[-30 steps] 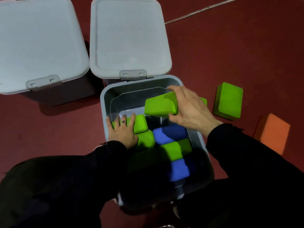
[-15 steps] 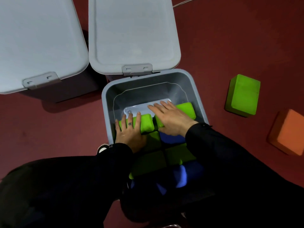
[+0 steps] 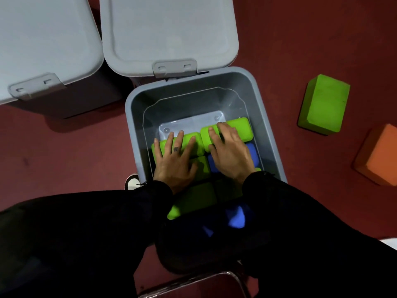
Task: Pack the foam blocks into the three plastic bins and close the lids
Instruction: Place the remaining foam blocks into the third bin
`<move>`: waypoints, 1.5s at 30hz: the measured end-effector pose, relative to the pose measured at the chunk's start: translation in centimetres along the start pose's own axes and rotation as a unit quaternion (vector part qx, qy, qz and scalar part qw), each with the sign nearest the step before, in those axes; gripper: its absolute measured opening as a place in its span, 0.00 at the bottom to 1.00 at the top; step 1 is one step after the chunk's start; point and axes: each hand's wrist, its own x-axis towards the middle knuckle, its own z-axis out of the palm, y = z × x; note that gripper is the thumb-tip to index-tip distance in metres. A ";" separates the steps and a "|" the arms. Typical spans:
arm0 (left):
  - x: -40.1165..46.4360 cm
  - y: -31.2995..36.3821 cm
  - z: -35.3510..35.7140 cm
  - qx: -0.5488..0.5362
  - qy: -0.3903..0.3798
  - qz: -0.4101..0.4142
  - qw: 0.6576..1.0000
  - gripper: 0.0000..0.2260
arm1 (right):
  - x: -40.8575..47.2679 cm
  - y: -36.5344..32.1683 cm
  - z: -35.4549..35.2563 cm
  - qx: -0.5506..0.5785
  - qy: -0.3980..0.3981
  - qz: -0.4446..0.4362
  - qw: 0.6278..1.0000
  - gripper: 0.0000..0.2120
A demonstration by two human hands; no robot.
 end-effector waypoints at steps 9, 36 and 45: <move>-0.7 0.1 -0.2 0.020 0.006 -0.013 1.000 0.32 | -2.4 -0.4 2.3 0.017 -0.058 0.011 0.998 0.46; -2.2 21.0 -12.7 -0.126 0.057 0.204 0.969 0.25 | -19.4 13.3 -20.3 0.093 0.034 0.187 0.977 0.14; 7.9 35.5 -5.7 -0.344 -0.101 0.106 0.928 0.18 | -27.5 29.5 -13.3 0.297 0.086 0.485 0.818 0.19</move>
